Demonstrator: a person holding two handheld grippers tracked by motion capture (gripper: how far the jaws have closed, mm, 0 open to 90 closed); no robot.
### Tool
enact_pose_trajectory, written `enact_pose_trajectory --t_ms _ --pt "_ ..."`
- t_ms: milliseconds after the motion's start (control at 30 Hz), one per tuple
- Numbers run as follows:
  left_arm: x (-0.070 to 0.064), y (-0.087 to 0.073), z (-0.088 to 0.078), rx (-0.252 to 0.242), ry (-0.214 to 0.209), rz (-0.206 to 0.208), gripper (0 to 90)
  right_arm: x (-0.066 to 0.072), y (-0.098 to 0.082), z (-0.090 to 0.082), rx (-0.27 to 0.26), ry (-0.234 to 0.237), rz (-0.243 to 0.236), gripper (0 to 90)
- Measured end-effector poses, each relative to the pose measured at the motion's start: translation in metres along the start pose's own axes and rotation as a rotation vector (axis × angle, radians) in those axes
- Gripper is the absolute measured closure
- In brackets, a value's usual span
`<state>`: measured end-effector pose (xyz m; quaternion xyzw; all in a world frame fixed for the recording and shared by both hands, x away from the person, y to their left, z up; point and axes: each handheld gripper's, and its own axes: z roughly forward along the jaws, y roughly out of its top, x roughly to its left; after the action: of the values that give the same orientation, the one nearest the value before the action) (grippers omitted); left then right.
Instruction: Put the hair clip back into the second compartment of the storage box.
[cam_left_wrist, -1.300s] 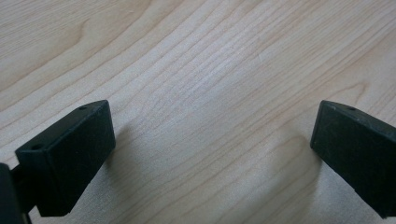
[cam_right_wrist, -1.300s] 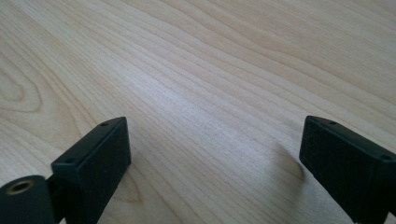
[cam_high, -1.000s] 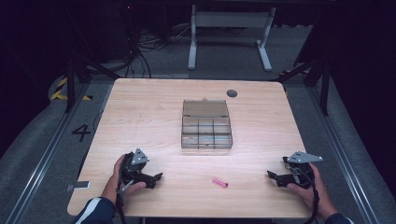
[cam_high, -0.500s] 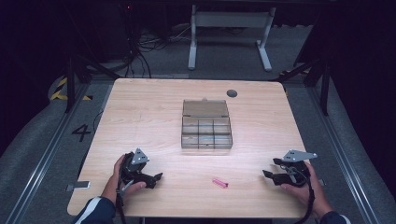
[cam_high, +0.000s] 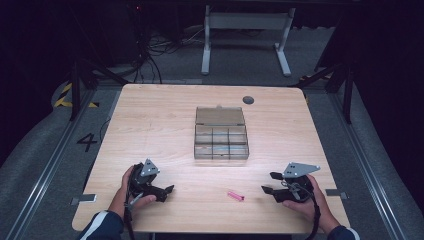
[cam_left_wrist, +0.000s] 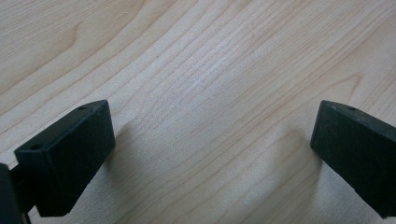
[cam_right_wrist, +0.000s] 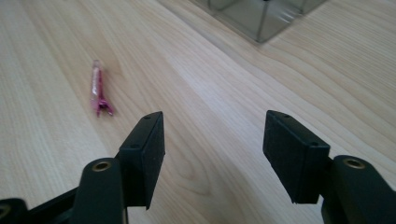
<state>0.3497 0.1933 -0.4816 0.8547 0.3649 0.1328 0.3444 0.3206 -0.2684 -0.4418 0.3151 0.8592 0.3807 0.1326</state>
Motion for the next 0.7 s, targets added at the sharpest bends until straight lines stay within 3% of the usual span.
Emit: enact_pose_trajectory --t_ms 700 --pt "0.000 0.000 0.000 0.000 0.000 0.000 0.3 0.040 0.026 0.029 -0.009 0.117 -0.082 48.7"
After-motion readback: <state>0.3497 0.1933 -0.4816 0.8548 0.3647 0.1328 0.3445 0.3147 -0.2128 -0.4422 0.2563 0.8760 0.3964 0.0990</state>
